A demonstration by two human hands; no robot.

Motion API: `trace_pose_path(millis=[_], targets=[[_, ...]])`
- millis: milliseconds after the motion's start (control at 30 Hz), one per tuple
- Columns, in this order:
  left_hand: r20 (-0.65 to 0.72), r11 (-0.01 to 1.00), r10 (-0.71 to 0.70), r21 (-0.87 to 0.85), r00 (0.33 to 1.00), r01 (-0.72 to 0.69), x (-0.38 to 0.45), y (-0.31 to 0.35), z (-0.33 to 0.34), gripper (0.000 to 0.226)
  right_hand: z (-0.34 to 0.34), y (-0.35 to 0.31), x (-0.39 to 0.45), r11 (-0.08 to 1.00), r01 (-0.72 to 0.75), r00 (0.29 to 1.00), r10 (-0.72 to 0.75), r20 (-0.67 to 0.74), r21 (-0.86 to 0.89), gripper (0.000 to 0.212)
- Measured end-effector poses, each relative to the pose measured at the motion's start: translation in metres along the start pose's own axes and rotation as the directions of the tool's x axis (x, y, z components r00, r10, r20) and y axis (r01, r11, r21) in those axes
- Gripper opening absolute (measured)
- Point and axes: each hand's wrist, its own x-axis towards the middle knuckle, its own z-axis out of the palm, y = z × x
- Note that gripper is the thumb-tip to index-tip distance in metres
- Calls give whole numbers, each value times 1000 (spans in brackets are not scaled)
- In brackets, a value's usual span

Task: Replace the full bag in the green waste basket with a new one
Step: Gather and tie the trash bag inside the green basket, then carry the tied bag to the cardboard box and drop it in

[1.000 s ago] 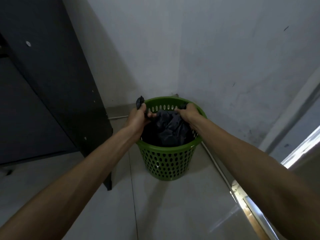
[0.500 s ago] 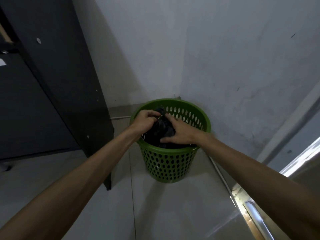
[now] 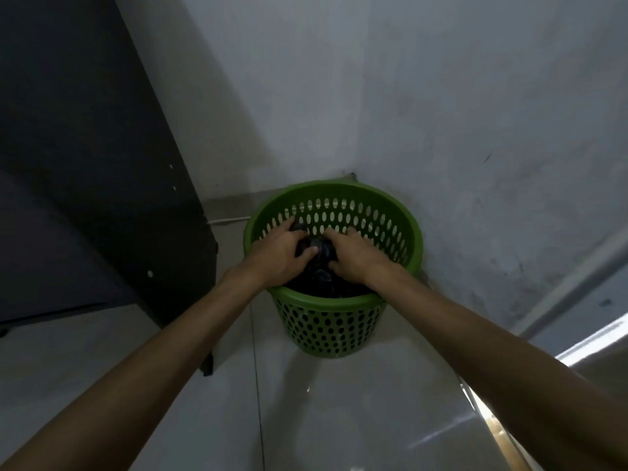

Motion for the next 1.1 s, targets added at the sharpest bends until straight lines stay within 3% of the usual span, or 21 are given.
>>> trace_pose_path(millis=[167,367,567,767,867,1000,1100], targets=[[-85,996,-64,-74,994,57,3,7,-6,60,-13,1,5,995,24,985,-6,-174,100,47],[-165,928,-149,-364,975,80,8,54,-80,59,-116,-20,-11,991,13,987,8,-161,134,40],[-131,790,-247,-601,960,121,-8,141,-244,62,-295,-73,-55,985,3,991,20,-133,171,43],[-41,789,-283,-578,958,208,-51,218,-436,72,-486,-140,-115,983,31,999,-26,-30,181,45],[-17,739,-314,-633,949,233,-78,246,-522,73,-574,-178,-141,973,79,996,-88,33,218,42],[-163,740,-357,-651,920,172,-137,280,-623,75,-662,-231,-175,951,199,973,-220,66,236,44],[-290,721,-463,-672,837,166,-196,283,-659,84,-696,-276,-195,914,301,945,-323,41,272,42]])
